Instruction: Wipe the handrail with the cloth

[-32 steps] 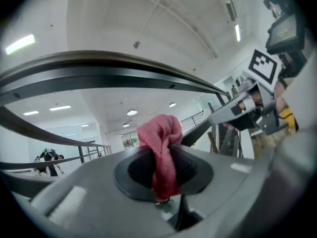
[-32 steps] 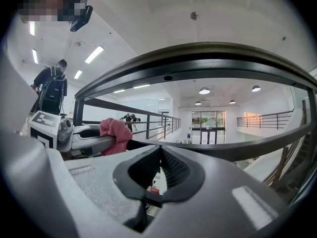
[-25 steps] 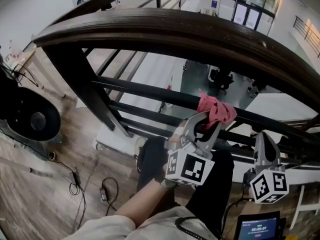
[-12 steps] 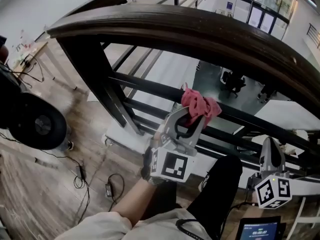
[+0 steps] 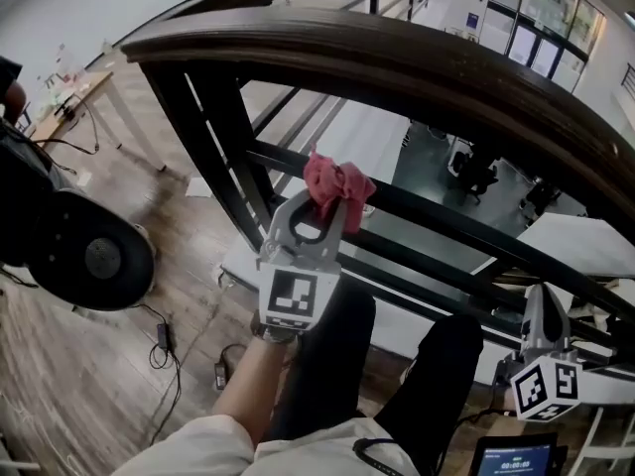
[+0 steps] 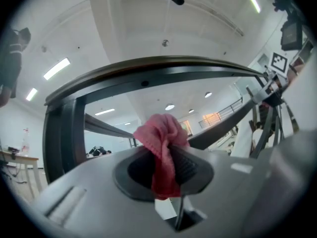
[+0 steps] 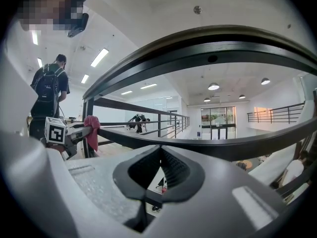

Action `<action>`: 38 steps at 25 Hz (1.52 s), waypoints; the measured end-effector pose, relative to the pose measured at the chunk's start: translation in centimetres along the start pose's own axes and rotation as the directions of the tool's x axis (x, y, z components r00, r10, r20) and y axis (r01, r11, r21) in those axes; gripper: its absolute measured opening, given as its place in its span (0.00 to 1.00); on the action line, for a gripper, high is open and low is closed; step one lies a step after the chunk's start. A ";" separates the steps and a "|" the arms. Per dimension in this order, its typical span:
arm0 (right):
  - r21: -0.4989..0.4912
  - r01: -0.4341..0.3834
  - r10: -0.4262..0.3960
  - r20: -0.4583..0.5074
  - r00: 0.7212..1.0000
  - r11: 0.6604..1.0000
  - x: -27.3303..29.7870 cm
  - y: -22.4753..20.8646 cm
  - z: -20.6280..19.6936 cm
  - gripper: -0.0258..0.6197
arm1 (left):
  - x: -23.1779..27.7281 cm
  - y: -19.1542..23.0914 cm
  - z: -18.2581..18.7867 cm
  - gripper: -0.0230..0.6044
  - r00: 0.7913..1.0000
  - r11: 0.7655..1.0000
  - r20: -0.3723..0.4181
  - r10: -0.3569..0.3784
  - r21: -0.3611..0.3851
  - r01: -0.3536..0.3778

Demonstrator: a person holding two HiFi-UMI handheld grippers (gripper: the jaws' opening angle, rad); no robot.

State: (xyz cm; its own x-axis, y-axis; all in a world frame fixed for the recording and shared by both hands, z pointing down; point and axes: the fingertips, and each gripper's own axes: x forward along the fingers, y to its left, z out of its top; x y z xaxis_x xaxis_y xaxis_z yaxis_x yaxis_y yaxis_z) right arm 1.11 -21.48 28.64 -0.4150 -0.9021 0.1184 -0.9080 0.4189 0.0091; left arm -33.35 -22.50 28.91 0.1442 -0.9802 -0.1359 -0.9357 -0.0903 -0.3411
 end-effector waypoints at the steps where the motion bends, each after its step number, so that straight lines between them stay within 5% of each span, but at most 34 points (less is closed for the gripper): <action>1: 0.001 -0.006 0.006 -0.003 1.000 1.000 0.1 0.0 -0.1 0.04 | -0.1 1.0 -0.5 0.16 1.000 1.000 -0.012 0.018 -0.005 -0.018; 10: -0.012 -0.027 0.027 -0.001 1.000 1.000 1.1 1.1 0.6 0.04 | 0.1 10.1 -2.1 0.16 0.982 0.985 -0.082 0.168 -0.024 -0.171; 18: -0.009 -0.025 0.025 0.008 1.000 1.000 2.8 -0.5 1.2 0.04 | 1.1 17.4 -4.1 0.16 0.922 0.958 -0.260 0.287 0.068 -0.279; 24: 0.026 0.034 -0.034 0.004 0.999 0.999 -1.5 -3.8 -0.4 0.04 | 0.8 13.9 -2.9 0.15 0.941 0.960 -0.252 0.224 -0.109 -0.258; 38: -0.016 0.075 -0.075 0.013 0.997 0.997 -4.5 -9.6 1.1 0.04 | 3.4 3.1 1.4 0.15 0.957 0.985 -0.266 0.117 -0.090 -0.146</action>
State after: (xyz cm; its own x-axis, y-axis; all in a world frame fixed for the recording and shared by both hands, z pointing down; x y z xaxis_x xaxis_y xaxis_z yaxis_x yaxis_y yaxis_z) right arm 11.67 -21.55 26.95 -0.3462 -0.9323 0.1049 -0.9356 0.3513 0.0339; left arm -35.35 -25.88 26.06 -0.0572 -0.9954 0.0774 -0.9720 0.0379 -0.2321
